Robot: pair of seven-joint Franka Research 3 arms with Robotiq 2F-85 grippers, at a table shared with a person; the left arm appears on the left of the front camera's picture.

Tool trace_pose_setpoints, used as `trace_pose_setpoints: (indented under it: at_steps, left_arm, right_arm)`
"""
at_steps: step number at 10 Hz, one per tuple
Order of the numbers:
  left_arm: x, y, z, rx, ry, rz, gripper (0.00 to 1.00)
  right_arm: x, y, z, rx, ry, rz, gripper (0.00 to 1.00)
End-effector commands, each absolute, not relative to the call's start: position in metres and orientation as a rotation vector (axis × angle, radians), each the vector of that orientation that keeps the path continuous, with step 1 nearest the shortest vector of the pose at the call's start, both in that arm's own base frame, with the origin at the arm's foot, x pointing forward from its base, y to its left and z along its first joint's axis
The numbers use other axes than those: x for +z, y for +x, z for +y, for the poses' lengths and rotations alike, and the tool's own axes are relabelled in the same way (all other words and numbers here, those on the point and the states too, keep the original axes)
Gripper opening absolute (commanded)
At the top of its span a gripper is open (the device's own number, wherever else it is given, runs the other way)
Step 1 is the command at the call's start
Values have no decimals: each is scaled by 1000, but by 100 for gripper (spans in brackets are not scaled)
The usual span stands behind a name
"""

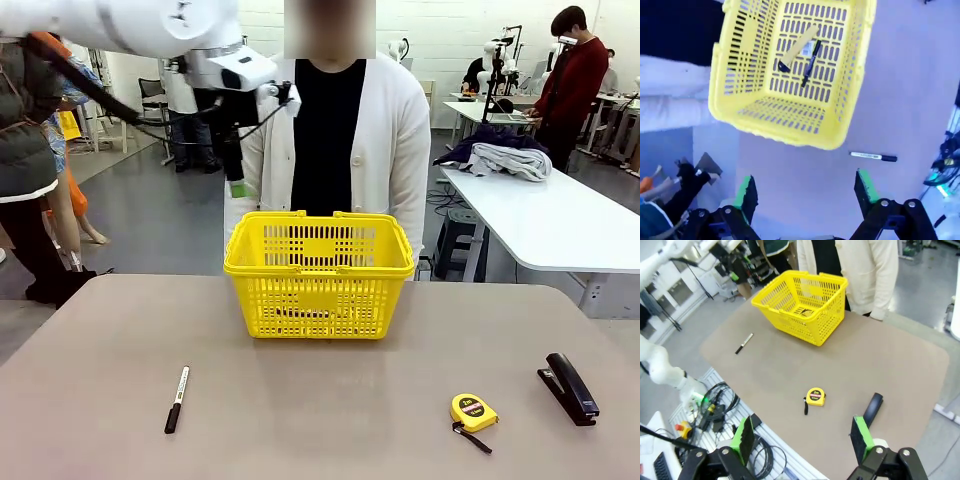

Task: Place the items the person wants into the basket.
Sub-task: Pick up the item the person points to and place it in the Market Basket.

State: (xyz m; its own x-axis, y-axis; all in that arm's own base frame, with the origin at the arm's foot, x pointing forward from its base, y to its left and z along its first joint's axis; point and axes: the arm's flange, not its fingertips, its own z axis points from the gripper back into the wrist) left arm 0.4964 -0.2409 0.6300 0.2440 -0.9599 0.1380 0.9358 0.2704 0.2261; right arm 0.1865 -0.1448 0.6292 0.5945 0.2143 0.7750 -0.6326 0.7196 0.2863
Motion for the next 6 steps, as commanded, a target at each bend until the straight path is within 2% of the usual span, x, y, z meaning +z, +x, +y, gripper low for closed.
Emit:
trace_pose_setpoints:
  at_steps: [1,6]
  left_arm:
    - [601,454,-213,-1236,79,-317,100]
    - [579,454,-199,-1218,-27,-288,100]
  right_arm:
    - [627,187,-143,528,589,-787,100]
    - [627,187,-143,528,589,-787,100]
